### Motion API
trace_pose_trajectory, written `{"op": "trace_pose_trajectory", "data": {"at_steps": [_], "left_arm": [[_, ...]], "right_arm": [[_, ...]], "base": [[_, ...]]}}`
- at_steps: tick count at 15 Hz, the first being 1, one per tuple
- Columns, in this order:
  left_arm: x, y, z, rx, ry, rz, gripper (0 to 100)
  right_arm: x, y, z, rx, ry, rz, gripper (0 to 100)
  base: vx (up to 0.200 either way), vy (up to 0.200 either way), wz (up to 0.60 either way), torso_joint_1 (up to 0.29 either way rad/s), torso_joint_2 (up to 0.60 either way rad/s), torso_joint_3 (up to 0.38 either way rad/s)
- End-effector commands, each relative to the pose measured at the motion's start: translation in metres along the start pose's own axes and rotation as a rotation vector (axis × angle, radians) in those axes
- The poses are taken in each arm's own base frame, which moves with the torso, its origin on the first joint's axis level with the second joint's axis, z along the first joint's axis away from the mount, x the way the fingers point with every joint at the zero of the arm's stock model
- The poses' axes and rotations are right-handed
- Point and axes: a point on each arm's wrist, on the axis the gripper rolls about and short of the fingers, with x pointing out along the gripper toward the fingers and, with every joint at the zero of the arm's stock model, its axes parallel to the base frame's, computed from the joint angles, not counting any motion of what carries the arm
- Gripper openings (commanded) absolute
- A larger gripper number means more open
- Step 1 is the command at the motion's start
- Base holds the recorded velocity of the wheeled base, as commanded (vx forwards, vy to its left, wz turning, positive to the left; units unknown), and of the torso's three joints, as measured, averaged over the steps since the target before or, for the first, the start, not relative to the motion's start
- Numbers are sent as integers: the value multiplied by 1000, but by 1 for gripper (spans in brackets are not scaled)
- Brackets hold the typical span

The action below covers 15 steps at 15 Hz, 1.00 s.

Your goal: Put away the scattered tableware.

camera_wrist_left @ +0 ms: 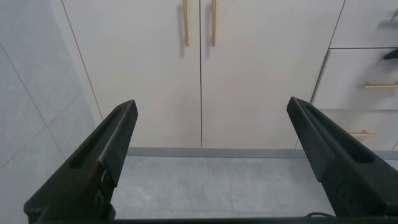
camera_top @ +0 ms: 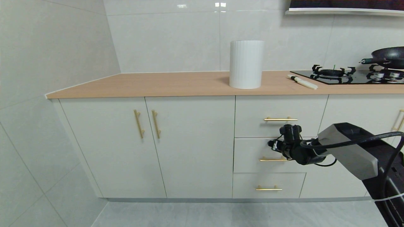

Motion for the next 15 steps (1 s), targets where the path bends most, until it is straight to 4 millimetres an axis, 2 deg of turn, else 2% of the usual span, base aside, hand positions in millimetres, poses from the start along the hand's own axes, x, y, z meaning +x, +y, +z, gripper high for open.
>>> {"op": "trace_pose_trajectory", "data": {"at_steps": [1, 8, 11, 13, 15], "left_arm": [[0, 0, 0, 0, 0, 1, 100], [0, 0, 0, 0, 0, 1, 100], [0, 0, 0, 0, 0, 1, 100], [0, 0, 0, 0, 0, 1, 100], [0, 0, 0, 0, 0, 1, 100]], "right_arm": [[4, 0, -1, 7, -5, 0, 100], [-2, 0, 5, 25, -10, 1, 100], [6, 1, 0, 43, -12, 5, 100], [-3, 2, 9, 55, -17, 6, 100], [-30, -3, 13, 42, 26, -3, 100]], "base": [[0, 0, 0, 0, 0, 0], [0, 0, 0, 0, 0, 0], [0, 0, 0, 0, 0, 0], [0, 0, 0, 0, 0, 0], [0, 0, 0, 0, 0, 0]]}}
